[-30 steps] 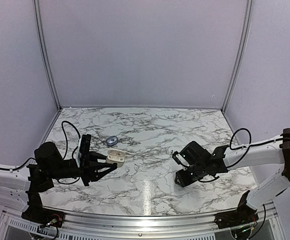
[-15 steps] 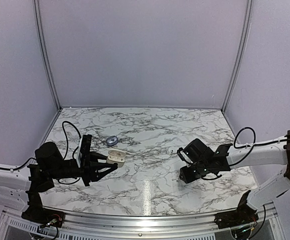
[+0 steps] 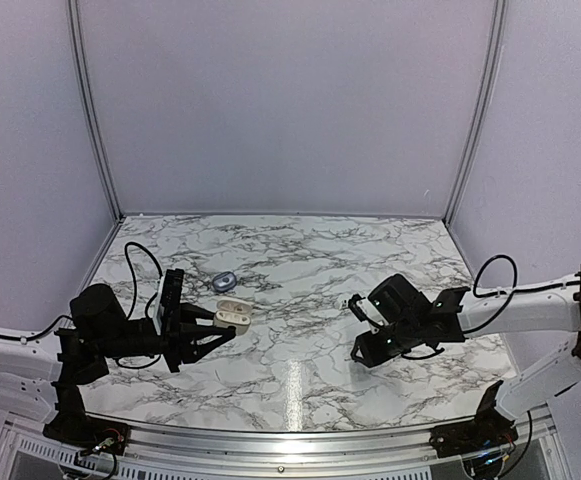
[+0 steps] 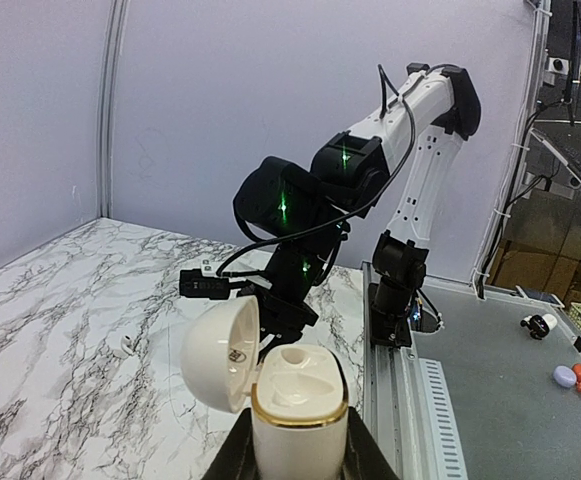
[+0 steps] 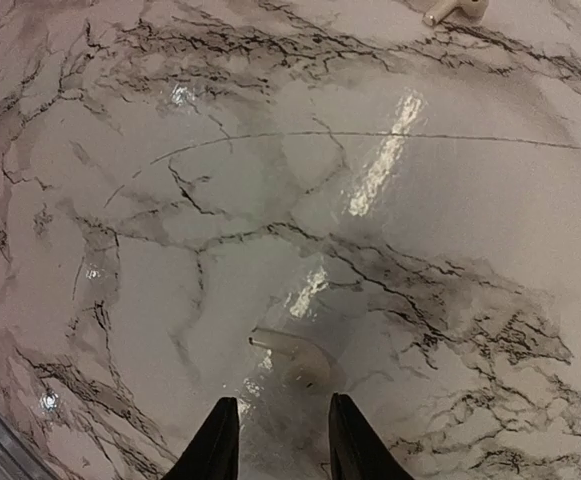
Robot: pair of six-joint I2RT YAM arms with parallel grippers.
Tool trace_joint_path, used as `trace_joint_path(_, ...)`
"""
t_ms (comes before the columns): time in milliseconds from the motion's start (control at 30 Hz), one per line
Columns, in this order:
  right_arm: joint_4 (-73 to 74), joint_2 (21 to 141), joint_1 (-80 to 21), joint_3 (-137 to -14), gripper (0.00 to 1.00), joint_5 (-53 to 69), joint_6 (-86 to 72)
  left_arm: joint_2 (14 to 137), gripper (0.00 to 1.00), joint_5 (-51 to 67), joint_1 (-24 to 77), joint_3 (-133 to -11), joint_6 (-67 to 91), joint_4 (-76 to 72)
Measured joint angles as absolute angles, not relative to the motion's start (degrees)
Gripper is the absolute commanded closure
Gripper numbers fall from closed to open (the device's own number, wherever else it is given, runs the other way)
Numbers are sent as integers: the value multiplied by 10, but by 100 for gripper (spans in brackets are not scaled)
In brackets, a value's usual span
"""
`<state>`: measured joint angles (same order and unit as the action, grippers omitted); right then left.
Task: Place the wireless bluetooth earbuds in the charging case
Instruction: Pick up the left earbud from the center of the board.
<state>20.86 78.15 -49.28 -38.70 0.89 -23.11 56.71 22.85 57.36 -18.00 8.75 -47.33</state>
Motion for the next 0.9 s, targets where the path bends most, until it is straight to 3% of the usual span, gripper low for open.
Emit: trace_joint_path(900, 178, 843, -493, -384, 78, -6, -232, 571, 97, 229, 574, -180, 88, -474)
